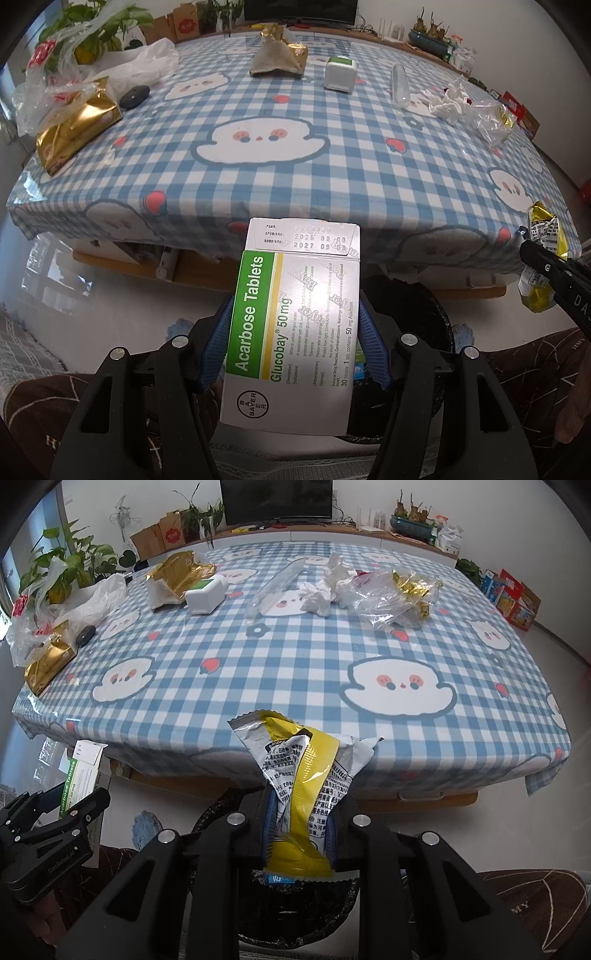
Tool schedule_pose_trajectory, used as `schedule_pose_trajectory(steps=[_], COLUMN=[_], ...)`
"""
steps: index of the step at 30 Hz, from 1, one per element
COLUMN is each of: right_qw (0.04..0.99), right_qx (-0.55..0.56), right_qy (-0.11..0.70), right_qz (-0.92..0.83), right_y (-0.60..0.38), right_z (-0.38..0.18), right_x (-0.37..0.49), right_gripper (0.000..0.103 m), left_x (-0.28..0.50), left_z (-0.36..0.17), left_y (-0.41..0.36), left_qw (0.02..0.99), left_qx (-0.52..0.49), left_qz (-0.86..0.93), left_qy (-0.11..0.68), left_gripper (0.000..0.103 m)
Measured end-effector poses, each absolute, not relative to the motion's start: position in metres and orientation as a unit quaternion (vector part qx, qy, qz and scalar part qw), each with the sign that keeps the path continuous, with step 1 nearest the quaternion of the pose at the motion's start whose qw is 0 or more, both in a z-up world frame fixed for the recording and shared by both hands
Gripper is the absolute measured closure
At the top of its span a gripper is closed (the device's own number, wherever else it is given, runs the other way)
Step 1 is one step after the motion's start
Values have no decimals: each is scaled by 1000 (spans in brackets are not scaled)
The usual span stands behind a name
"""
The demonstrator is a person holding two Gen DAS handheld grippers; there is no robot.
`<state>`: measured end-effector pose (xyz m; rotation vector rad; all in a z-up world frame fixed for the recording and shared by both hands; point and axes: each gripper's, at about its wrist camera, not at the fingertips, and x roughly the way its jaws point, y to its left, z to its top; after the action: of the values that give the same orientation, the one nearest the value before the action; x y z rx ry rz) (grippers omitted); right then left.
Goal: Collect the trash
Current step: 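Carry the Acarbose box and snack wrapper with both tools over the bin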
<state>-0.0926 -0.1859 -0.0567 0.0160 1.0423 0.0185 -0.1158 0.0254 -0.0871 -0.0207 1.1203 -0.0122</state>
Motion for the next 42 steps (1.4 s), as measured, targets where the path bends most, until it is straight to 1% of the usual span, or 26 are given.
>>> schedule_pose_trajectory(steps=[13, 27, 36, 42], right_qw=[848, 813, 800, 791], right_qx=[-5, 10, 13, 18], right_qy=[529, 582, 600, 612], right_qz=[31, 15, 10, 4], right_y=[-161, -172, -169, -170], right_z=[-91, -153, -182, -201], right_x=[-122, -115, -112, -113], right_gripper=[83, 83, 83, 83], left_x=[-137, -131, -128, -125], left_z=[-117, -164, -184, -202], left_y=[28, 28, 30, 34], left_qw=[831, 800, 793, 775], left_qx=[-5, 6, 6, 6], left_qz=[11, 36, 46, 59], left_qy=[557, 599, 608, 629], left_gripper=[42, 42, 42, 42])
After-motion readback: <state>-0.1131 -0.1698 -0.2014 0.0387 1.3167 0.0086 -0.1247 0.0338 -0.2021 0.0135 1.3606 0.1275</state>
